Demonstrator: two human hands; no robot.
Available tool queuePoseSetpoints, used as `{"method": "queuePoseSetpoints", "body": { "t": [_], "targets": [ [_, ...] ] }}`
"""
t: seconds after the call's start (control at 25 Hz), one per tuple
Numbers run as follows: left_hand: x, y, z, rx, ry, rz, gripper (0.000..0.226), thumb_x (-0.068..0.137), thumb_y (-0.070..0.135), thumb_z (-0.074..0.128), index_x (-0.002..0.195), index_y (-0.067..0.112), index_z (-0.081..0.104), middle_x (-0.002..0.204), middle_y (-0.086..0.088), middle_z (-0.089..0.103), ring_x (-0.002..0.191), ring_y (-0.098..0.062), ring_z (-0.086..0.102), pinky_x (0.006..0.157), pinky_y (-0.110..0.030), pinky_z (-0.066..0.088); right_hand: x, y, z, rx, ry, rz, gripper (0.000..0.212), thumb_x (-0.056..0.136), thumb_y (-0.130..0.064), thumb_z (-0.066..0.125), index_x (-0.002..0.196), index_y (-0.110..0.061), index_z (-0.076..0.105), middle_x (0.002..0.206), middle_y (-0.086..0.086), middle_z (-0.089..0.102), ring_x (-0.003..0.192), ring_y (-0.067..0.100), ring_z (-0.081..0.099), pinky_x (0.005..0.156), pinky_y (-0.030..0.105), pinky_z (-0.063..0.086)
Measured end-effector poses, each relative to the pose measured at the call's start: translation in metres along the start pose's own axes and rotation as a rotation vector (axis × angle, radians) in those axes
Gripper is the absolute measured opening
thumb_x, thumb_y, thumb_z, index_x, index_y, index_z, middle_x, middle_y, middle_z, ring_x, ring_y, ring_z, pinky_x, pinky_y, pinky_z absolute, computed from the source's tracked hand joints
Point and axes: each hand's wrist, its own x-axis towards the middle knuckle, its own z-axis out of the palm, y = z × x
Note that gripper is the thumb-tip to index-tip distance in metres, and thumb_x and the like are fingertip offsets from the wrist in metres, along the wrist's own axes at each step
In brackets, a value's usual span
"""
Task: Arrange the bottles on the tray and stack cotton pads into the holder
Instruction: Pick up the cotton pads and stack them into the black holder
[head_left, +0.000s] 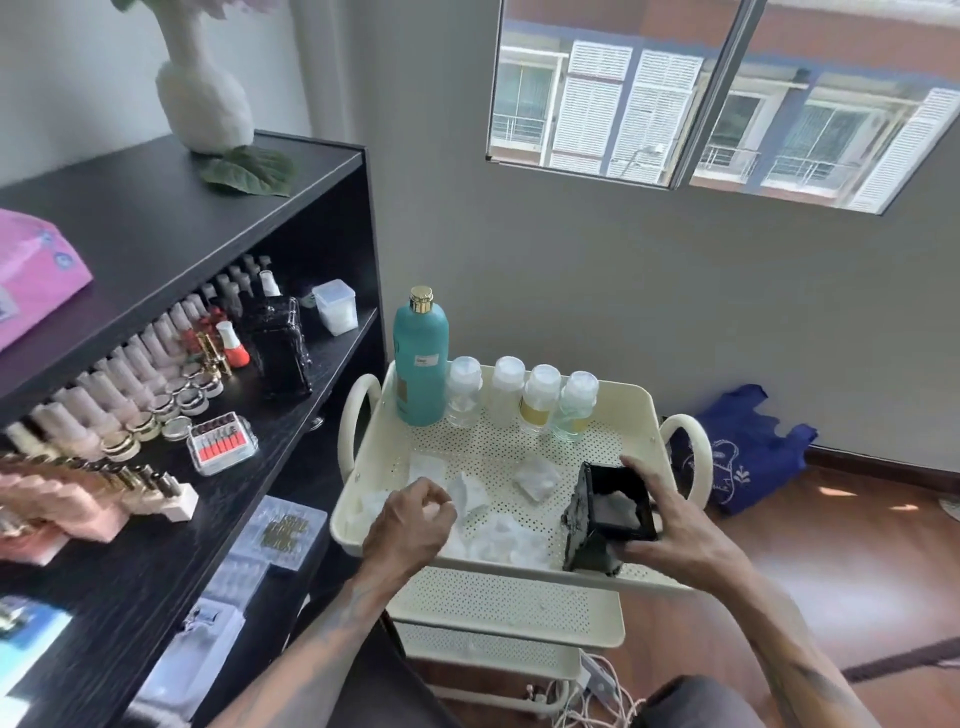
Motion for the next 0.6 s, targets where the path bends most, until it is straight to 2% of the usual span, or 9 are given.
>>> {"method": "queuePoseSetpoints", "body": {
  "t": [0.08, 0.2, 0.28, 0.32, 0.4, 0.48, 0.52, 0.6],
  "targets": [
    [0.000, 0.004, -0.010, -0.266, 0.065, -0.060, 0.003, 0.086, 0.024, 0.066, 0.089, 0.024, 0.066, 0.103, 0.010, 0.064, 0.103, -0.016, 0.059, 0.081, -0.034, 0.047, 0.002, 0.002, 0.003, 0.021, 0.037, -0.013, 0.103, 0.066, -0.018, 0.084, 0.149, -0.035, 0.025, 0.140, -0.001, 0.048, 0.125, 0.017, 0.049, 0.110, 0.039, 0.041],
    [-0.003, 0.012, -0.026, -0.609, 0.111, -0.201, 0.009, 0.085, 0.017, 0.069, 0.094, 0.016, 0.070, 0.097, -0.003, 0.072, 0.098, -0.026, 0.066, 0.084, -0.036, 0.051, 0.002, 0.006, 0.005, 0.046, 0.052, -0.017, 0.104, 0.064, -0.023, 0.087, 0.148, -0.037, 0.028, 0.135, -0.008, 0.049, 0.122, 0.014, 0.053, 0.107, 0.038, 0.044],
    [-0.012, 0.028, -0.026, -0.748, 0.079, -0.170, 0.013, 0.085, 0.014, 0.072, 0.097, 0.012, 0.071, 0.091, -0.009, 0.075, 0.088, -0.029, 0.071, 0.085, -0.040, 0.057, 0.001, 0.006, 0.008, 0.072, 0.060, -0.031, 0.104, 0.063, -0.026, 0.089, 0.147, -0.040, 0.029, 0.135, -0.011, 0.047, 0.118, 0.012, 0.054, 0.104, 0.034, 0.046],
    [-0.016, 0.043, -0.021, -0.750, 0.037, -0.107, 0.015, 0.084, 0.013, 0.074, 0.099, 0.013, 0.071, 0.090, -0.008, 0.076, 0.085, -0.027, 0.072, 0.081, -0.036, 0.059, -0.001, 0.006, 0.010, 0.083, 0.066, -0.038, 0.104, 0.063, -0.027, 0.089, 0.147, -0.041, 0.029, 0.136, -0.012, 0.046, 0.117, 0.011, 0.055, 0.102, 0.032, 0.046],
    [-0.021, 0.080, -0.004, -0.642, -0.042, 0.072, 0.018, 0.085, 0.016, 0.075, 0.102, 0.018, 0.072, 0.090, -0.003, 0.076, 0.084, -0.020, 0.072, 0.074, -0.026, 0.059, -0.002, 0.008, 0.014, 0.095, 0.088, -0.045, 0.103, 0.063, -0.029, 0.088, 0.147, -0.040, 0.029, 0.138, -0.011, 0.045, 0.117, 0.012, 0.055, 0.103, 0.033, 0.046],
    [-0.025, 0.120, 0.017, -0.430, -0.092, 0.272, 0.018, 0.086, 0.020, 0.074, 0.104, 0.021, 0.074, 0.092, 0.004, 0.076, 0.085, -0.009, 0.071, 0.075, -0.019, 0.057, -0.001, 0.008, 0.016, 0.107, 0.107, -0.051, 0.104, 0.062, -0.029, 0.087, 0.147, -0.037, 0.029, 0.140, -0.009, 0.046, 0.118, 0.013, 0.056, 0.105, 0.037, 0.047],
    [-0.027, 0.138, 0.026, -0.290, -0.119, 0.363, 0.018, 0.086, 0.022, 0.072, 0.104, 0.021, 0.075, 0.094, 0.007, 0.075, 0.085, -0.007, 0.069, 0.076, -0.018, 0.056, 0.000, 0.008, 0.017, 0.118, 0.110, -0.056, 0.104, 0.061, -0.029, 0.087, 0.147, -0.036, 0.029, 0.140, -0.008, 0.047, 0.117, 0.013, 0.057, 0.104, 0.038, 0.048],
    [-0.029, 0.162, 0.044, 0.117, -0.159, 0.537, 0.020, 0.088, 0.026, 0.063, 0.102, 0.019, 0.076, 0.095, 0.003, 0.072, 0.087, -0.012, 0.060, 0.083, -0.028, 0.051, 0.000, 0.008, 0.017, 0.132, 0.115, -0.065, 0.105, 0.058, -0.033, 0.085, 0.147, -0.038, 0.029, 0.139, -0.009, 0.049, 0.113, 0.010, 0.060, 0.100, 0.036, 0.051]
  ]
}}
